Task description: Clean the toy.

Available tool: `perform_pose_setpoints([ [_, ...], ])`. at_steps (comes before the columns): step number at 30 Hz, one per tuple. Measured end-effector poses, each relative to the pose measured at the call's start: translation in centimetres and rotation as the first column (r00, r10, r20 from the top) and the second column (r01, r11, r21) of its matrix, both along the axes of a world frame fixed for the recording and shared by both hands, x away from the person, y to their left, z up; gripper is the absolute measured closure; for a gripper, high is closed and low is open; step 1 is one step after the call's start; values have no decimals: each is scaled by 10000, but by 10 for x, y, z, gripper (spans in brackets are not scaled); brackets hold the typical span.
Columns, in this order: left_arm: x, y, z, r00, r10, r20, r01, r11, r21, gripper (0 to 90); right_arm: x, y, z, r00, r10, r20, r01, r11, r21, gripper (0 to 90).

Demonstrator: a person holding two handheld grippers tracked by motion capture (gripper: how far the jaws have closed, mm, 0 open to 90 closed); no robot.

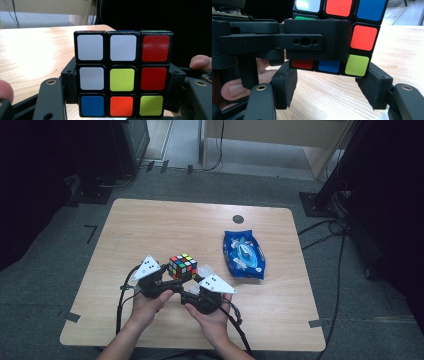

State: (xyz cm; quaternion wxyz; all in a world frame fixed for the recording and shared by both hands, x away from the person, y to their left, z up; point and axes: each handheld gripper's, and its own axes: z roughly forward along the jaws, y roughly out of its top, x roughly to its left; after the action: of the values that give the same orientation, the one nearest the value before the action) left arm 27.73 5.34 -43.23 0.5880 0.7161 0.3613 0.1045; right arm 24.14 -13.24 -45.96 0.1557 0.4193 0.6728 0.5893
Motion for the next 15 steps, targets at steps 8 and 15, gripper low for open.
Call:
perform_pose_setpoints([
  [8, 0, -2, -1, 9999, -92, -141, 90, 9998, -164, 341, 0, 1, -2, 9998, -128, 151, 130, 9999, -99, 348],
  [15, 1, -1, 0, 9987, -358, -367, 338, 9981, -523, 341, -2, 0, -5, 9973, -592, 444, 608, 9975, -366, 609],
])
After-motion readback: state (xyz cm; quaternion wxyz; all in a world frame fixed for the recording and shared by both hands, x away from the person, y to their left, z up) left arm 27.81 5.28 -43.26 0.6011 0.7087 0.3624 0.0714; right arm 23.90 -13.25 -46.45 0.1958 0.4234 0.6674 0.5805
